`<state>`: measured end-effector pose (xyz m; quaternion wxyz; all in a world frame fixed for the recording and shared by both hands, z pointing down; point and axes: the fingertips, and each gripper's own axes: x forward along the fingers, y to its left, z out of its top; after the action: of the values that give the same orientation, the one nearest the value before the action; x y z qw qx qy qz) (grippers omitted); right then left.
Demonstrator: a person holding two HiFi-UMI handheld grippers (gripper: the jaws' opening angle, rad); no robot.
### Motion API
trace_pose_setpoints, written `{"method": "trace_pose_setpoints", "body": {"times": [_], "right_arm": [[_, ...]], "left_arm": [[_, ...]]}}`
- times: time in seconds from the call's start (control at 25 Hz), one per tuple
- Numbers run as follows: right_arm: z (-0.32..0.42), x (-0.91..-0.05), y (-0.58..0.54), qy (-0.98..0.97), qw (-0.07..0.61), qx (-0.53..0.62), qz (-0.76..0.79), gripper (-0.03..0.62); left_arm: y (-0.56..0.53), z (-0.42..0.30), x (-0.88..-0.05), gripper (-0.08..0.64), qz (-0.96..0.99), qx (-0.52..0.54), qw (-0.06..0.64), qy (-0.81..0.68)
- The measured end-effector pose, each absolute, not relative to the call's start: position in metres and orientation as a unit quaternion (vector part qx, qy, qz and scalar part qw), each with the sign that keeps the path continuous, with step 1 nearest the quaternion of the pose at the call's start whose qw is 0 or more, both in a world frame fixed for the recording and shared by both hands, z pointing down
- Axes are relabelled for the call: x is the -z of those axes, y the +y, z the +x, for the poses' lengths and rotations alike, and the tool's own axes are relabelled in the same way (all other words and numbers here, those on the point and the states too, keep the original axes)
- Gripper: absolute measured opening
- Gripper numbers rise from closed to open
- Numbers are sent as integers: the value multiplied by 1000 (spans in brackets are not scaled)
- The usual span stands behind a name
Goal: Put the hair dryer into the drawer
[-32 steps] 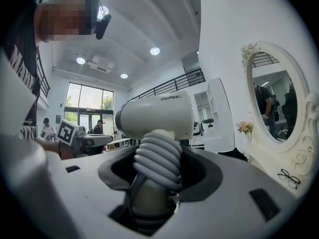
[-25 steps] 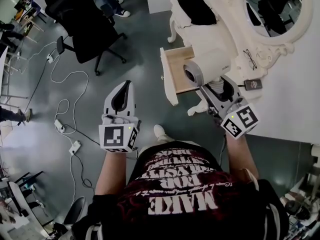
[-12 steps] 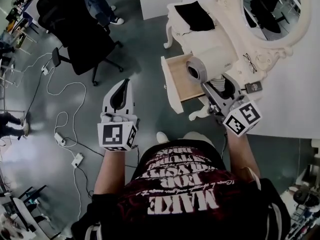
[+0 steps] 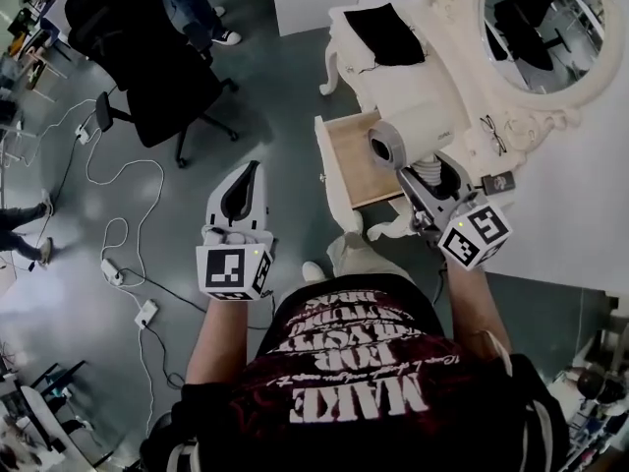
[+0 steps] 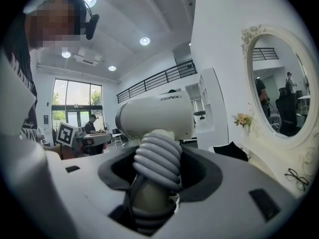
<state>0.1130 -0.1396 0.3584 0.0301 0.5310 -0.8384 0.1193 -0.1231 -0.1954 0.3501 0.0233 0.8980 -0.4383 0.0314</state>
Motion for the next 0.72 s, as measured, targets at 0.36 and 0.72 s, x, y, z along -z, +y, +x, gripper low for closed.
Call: {"method": "trace_pose_setpoints", "body": {"times": [0.36, 0.72], "right_arm": [[134, -420, -208, -837, 48, -174, 516, 239], [151, -489, -248, -829, 90, -220, 506, 239]], "left_arm": [[-242, -116, -349, 5, 881, -44, 24, -471], [-271, -97, -371, 5, 873, -73, 37, -481]]}}
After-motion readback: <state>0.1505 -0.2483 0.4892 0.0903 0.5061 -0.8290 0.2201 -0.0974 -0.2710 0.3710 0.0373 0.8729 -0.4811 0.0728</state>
